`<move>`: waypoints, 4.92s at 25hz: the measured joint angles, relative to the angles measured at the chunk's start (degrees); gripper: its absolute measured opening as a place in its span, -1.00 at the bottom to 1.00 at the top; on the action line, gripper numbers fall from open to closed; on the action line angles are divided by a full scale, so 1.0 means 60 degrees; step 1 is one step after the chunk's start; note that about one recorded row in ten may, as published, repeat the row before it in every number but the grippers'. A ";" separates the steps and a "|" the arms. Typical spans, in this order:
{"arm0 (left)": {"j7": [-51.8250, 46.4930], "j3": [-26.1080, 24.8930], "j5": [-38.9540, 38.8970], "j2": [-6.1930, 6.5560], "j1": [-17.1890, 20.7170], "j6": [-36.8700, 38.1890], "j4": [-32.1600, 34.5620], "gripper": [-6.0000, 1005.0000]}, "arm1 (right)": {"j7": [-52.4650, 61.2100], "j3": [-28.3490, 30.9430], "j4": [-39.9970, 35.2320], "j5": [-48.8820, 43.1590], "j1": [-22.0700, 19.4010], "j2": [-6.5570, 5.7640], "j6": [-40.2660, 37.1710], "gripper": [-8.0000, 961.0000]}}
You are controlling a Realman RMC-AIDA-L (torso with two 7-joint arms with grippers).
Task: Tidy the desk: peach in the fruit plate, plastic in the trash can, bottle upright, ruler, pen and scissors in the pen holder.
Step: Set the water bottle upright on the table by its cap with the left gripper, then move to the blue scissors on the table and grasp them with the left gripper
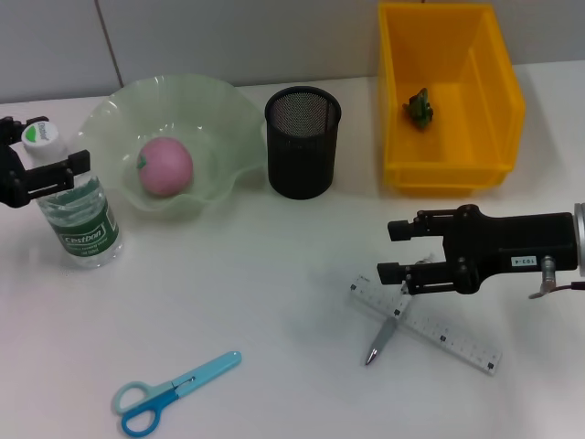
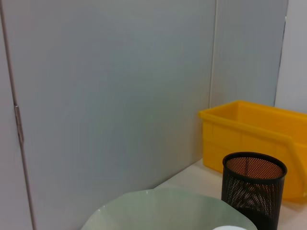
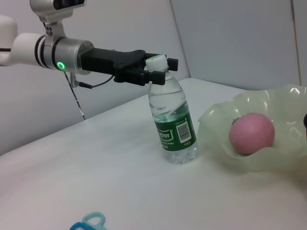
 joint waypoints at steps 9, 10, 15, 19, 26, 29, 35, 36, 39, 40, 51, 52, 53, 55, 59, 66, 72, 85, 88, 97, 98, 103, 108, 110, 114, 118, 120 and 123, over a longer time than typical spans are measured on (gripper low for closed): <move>-0.0182 -0.0005 -0.0001 0.0066 0.0031 0.0081 0.0231 0.69 | 0.0007 0.0126 0.0021 0.0000 0.0013 0.0000 -0.0018 0.51; -0.0284 0.0000 -0.0003 0.0071 0.0044 0.0096 0.0366 0.70 | 0.0008 0.0130 0.0023 0.0000 0.0014 -0.0001 -0.0018 0.51; -0.1100 0.0054 -0.0018 0.0087 0.0053 0.0717 0.1207 0.70 | 0.0015 0.0134 0.0027 0.0000 0.0016 -0.0001 -0.0018 0.50; -0.2005 0.0095 -0.0079 0.0137 -0.0135 0.1990 0.2199 0.70 | 0.0040 0.0169 0.0027 0.0001 0.0015 -0.0001 -0.0029 0.50; -0.3010 0.1293 -0.0022 0.0089 -0.0274 0.2813 0.3125 0.69 | 0.0147 0.0237 -0.0004 0.0009 -0.0004 -0.0001 -0.0124 0.50; -0.3220 0.1850 -0.0014 0.0072 -0.0268 0.2836 0.3249 0.69 | 0.0248 0.0247 -0.0045 0.0012 -0.0014 -0.0012 -0.0154 0.51; -0.3799 0.2713 0.0168 0.0072 -0.0295 0.2913 0.3444 0.69 | 0.0464 0.0252 -0.0077 0.0016 -0.0023 -0.0113 -0.0241 0.51; -0.4186 0.3062 0.0446 0.0053 -0.0323 0.2952 0.3786 0.69 | 0.0492 0.0251 -0.0083 0.0016 -0.0031 -0.0135 -0.0251 0.51; -0.4967 0.3712 0.1084 -0.0084 -0.0350 0.3019 0.4600 0.69 | 0.0516 0.0255 -0.0091 0.0016 -0.0060 -0.0183 -0.0253 0.51; -0.4967 0.3712 0.1084 -0.0084 -0.0350 0.3019 0.4600 0.69 | 0.0516 0.0255 -0.0091 0.0016 -0.0060 -0.0183 -0.0253 0.51; -0.8621 0.6619 0.3854 -0.0490 -0.1231 0.3320 0.6444 0.69 | 0.0464 0.0266 -0.0105 0.0016 -0.0089 -0.0278 -0.0227 0.51; -0.8621 0.6619 0.3854 -0.0490 -0.1231 0.3320 0.6444 0.69 | 0.0464 0.0266 -0.0105 0.0016 -0.0089 -0.0278 -0.0227 0.50; -0.9314 0.7214 0.4268 -0.0513 -0.1537 0.3332 0.6391 0.69 | 0.0452 0.0265 -0.0105 0.0016 -0.0089 -0.0281 -0.0214 0.50; -0.9732 0.7660 0.4421 -0.0520 -0.1717 0.3345 0.6349 0.69 | 0.0441 0.0266 -0.0106 0.0015 -0.0093 -0.0295 -0.0190 0.50; -1.0447 0.8557 0.4791 -0.0567 -0.2136 0.3456 0.6013 0.69 | 0.0435 0.0276 -0.0106 0.0010 -0.0101 -0.0317 -0.0181 0.51; -1.0701 0.8997 0.4828 -0.0601 -0.2368 0.3440 0.5563 0.69 | 0.0428 0.0366 -0.0106 -0.0009 -0.0103 -0.0323 -0.0178 0.51; -1.0997 0.9224 0.4844 -0.0640 -0.2570 0.3281 0.5014 0.69 | 0.0423 0.0368 -0.0105 -0.0016 -0.0102 -0.0335 -0.0178 0.51; -1.1402 1.0511 0.4915 -0.0636 -0.2616 0.2696 0.4663 0.69 | 0.0420 0.0369 -0.0089 -0.0030 -0.0101 -0.0411 -0.0071 0.51; -1.1402 1.0651 0.4924 -0.0636 -0.2618 0.2618 0.4652 0.69 | 0.0420 0.0368 -0.0085 -0.0027 -0.0102 -0.0411 -0.0057 0.50; -1.1370 1.1295 0.5015 -0.0637 -0.2736 0.2392 0.4611 0.69 | 0.0422 0.0383 -0.0045 -0.0004 -0.0102 -0.0411 0.0048 0.51; -1.1331 1.1322 0.5113 -0.0637 -0.2785 0.2365 0.4531 0.69 | 0.0422 0.0383 -0.0045 -0.0002 -0.0102 -0.0411 0.0063 0.51; -1.1216 1.1509 0.5213 -0.0637 -0.2843 0.2234 0.4394 0.69 | 0.0438 0.0402 -0.0029 0.0002 -0.0103 -0.0411 0.0090 0.51; -1.1196 1.1558 0.5302 -0.0637 -0.2865 0.2147 0.4386 0.69 | 0.0462 0.0415 0.0002 0.0002 -0.0103 -0.0411 0.0188 0.51; -1.1190 1.1577 0.5304 -0.0636 -0.2868 0.2147 0.4386 0.69 | 0.0463 0.0415 0.0008 0.0002 -0.0103 -0.0410 0.0200 0.51; -1.1183 1.1659 0.5304 -0.0636 -0.2869 0.2147 0.4385 0.69 | 0.0463 0.0412 0.0016 0.0002 -0.0103 -0.0410 0.0211 0.51; -1.1168 1.1752 0.5304 -0.0636 -0.2869 0.2126 0.4373 0.69 | 0.0463 0.0438 0.0016 0.0002 -0.0099 -0.0409 0.0219 0.51; -1.1112 1.1784 0.5305 -0.0636 -0.2869 0.2094 0.4361 0.67 | 0.0462 0.0460 0.0015 0.0001 -0.0090 -0.0402 0.0219 0.51; -1.1027 1.1798 0.5304 -0.0636 -0.2869 0.2088 0.4325 0.63 | 0.0454 0.0471 0.0013 0.0002 -0.0080 -0.0398 0.0219 0.51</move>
